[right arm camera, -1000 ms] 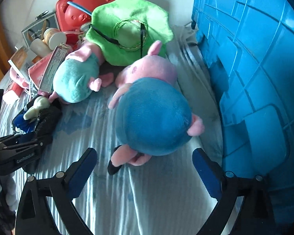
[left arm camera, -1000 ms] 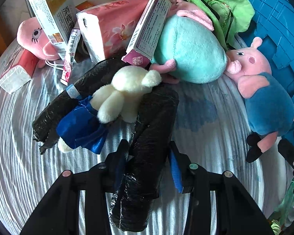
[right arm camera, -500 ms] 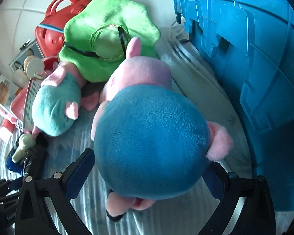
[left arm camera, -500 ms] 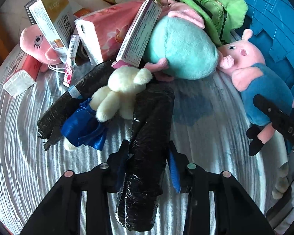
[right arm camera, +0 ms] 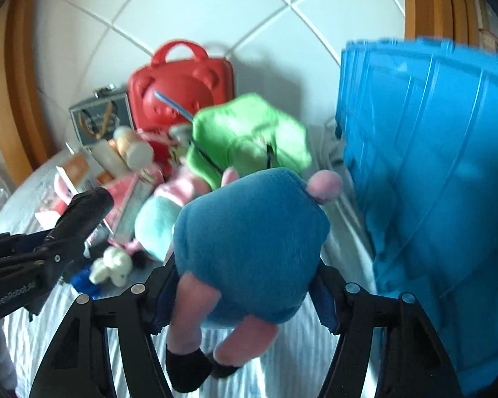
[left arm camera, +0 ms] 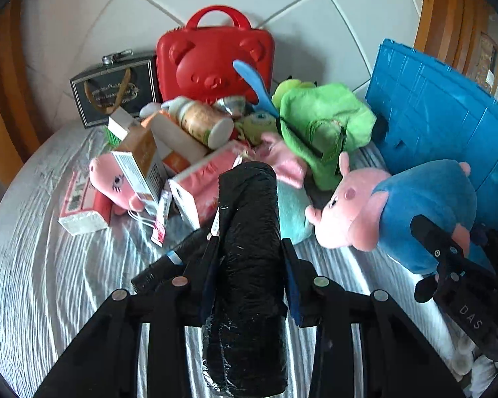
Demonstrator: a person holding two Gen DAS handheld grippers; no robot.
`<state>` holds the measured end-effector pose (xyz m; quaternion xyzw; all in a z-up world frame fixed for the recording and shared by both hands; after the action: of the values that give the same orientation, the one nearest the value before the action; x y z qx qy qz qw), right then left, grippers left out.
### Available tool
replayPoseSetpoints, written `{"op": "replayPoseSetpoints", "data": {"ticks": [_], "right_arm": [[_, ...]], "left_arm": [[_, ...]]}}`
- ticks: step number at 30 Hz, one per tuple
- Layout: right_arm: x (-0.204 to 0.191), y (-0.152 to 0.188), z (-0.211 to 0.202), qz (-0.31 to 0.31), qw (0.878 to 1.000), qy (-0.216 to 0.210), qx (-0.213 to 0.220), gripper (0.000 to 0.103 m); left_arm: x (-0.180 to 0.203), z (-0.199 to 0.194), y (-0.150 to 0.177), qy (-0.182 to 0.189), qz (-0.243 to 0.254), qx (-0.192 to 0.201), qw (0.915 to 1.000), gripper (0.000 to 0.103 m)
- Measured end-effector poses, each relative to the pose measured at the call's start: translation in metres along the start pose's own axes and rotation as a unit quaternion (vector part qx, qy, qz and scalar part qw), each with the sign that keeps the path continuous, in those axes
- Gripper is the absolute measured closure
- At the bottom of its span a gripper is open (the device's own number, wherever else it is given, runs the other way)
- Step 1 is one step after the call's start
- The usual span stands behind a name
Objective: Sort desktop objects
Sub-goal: 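Carry black cylinder in left tool while right tool carries pig plush over blue crate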
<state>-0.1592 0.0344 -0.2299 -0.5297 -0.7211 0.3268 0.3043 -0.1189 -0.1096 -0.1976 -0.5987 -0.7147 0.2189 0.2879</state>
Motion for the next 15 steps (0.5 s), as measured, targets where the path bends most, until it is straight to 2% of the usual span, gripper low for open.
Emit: {"op": "replayPoseSetpoints", "data": {"ticks": [2,9,11,15], "right_arm": [[-0.005,-0.019,-0.014,-0.007,1.0,-0.002,0.026,0.036],[0.002,-0.071,-0.088,-0.012,0.992,0.002,0.122,0.036],[0.013,-0.086,-0.117,-0.012,0.987,0.019,0.161,0.036],[0.048,-0.103,-0.162,-0.001,0.977,0.051,0.205,0.036]], "left_arm": [[-0.008,0.004,-0.015,0.006,0.001,0.019,0.9998,0.069],[0.014,-0.063,-0.052,0.031,0.01,0.092,0.9952,0.069],[0.028,-0.078,-0.061,0.04,0.016,0.111,0.9929,0.069],[0.062,-0.102,-0.078,0.059,0.033,0.142,0.9876,0.069]]}}
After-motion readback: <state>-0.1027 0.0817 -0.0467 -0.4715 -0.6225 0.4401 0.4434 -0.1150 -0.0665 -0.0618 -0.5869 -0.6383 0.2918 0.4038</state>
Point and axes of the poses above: each gripper's, at about its wrist camera, not at the fingertips, and z roughly the way its jaws point, x to its right, y to its underside, the point moved 5 cm from there along z, roughly the way its jaws point, and after that the axes turned 6 degrees about -z, right-handed, at the moved point
